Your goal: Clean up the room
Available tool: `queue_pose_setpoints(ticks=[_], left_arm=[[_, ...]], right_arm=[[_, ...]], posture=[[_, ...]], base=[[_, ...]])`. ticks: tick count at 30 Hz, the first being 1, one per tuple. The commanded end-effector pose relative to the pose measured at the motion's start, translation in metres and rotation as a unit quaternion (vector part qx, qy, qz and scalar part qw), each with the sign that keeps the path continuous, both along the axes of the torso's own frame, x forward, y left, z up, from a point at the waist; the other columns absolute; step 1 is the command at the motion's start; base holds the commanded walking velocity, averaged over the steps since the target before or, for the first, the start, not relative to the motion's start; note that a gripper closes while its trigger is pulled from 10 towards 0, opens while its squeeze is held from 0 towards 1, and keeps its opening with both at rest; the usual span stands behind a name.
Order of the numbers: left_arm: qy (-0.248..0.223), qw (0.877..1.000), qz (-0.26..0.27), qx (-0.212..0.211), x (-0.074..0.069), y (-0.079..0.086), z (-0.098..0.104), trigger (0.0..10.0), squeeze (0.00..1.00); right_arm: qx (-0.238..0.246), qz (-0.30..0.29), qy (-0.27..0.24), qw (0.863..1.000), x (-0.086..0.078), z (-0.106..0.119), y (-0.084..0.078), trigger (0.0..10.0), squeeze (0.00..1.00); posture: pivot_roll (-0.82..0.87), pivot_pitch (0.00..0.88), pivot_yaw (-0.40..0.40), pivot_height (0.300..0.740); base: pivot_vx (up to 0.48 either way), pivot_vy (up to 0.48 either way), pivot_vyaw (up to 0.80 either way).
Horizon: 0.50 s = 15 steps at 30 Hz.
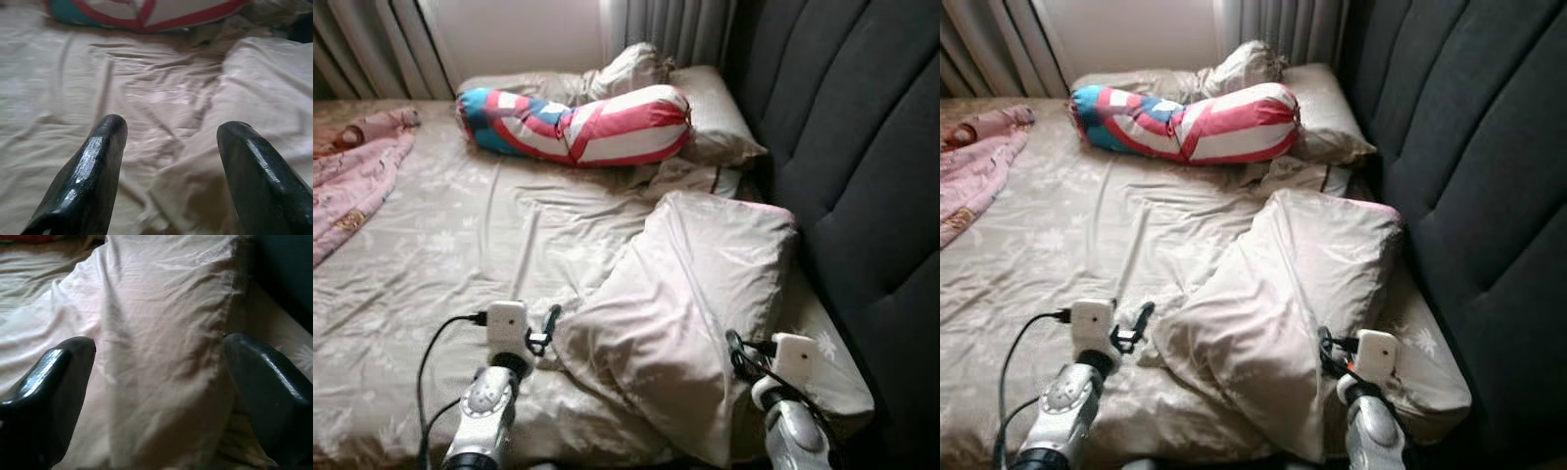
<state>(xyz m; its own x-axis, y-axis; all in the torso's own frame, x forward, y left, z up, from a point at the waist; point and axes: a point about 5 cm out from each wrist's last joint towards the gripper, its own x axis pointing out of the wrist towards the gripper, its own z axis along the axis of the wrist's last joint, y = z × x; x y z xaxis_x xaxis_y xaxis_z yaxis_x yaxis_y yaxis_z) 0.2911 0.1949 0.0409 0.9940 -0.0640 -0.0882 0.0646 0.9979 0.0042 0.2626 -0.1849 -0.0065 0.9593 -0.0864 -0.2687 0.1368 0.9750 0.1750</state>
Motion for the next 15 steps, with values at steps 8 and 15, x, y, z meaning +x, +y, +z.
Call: queue_pose_setpoints(ticks=[8, 15], left_arm=[[0.006, 1.0, -0.001, 0.003, -0.001, 0.004, -0.001, 10.0, 0.0], [-0.016, 1.0, 0.001, 0.004, 0.004, 0.009, 0.013, 10.0, 0.0]], right_arm=[[0.049, -0.02, 0.022, 0.998, 0.001, -0.004, -0.006, 10.0, 1.0], [0.066, 0.005, 0.036, 0.997, 0.007, -0.005, 0.007, 10.0, 1.0]], posture=[[-0.07, 0.0, -0.029, 0.649], [-0.05, 0.0, -0.017, 0.649]], base=[[0.0, 0.0, 0.0], [0.0, 0.0, 0.0]])
